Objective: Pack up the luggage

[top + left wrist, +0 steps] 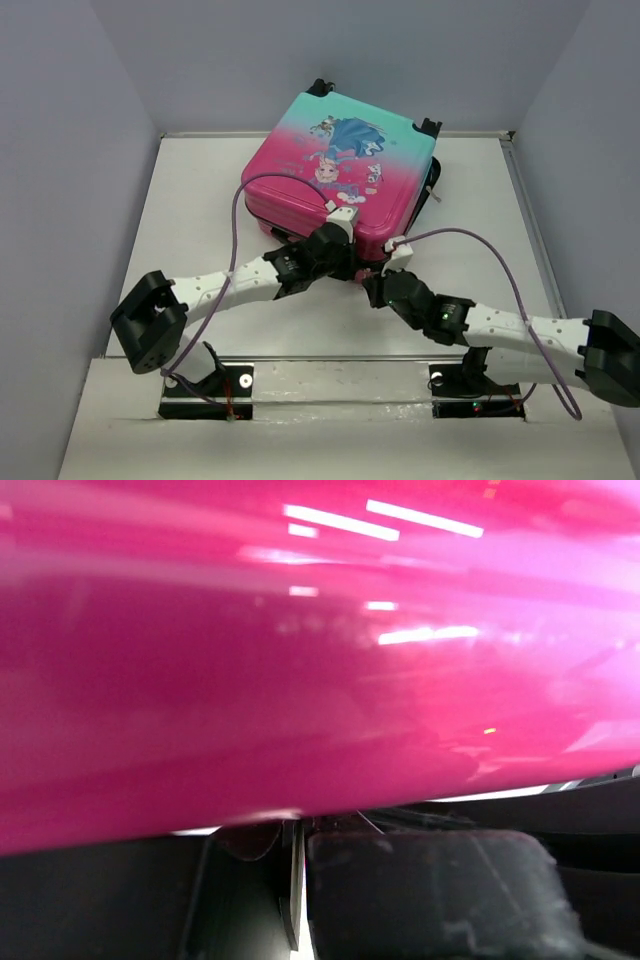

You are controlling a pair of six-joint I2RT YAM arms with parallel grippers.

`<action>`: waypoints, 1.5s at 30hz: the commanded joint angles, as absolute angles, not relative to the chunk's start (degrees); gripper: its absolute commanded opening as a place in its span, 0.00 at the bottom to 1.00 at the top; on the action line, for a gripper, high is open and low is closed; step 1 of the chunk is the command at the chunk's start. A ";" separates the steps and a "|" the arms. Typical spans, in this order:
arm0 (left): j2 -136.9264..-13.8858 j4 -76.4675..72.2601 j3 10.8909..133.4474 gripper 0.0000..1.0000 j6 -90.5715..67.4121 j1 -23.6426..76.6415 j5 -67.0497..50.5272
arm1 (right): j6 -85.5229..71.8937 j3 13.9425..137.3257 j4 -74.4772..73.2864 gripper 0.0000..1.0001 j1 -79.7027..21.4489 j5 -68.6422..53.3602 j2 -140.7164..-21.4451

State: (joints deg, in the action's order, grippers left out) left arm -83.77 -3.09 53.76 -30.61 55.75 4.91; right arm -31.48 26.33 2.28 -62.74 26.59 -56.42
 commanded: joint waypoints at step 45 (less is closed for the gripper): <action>-102.67 -10.79 74.81 0.48 -35.50 5.53 -10.72 | -29.62 41.65 1.47 0.15 -19.52 16.71 -68.44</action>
State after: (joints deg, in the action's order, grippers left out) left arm -105.32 -5.32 78.30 -34.59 2.24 -8.27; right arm -34.24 36.75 -10.37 -24.62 25.06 -62.04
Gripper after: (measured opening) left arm 0.480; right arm 0.157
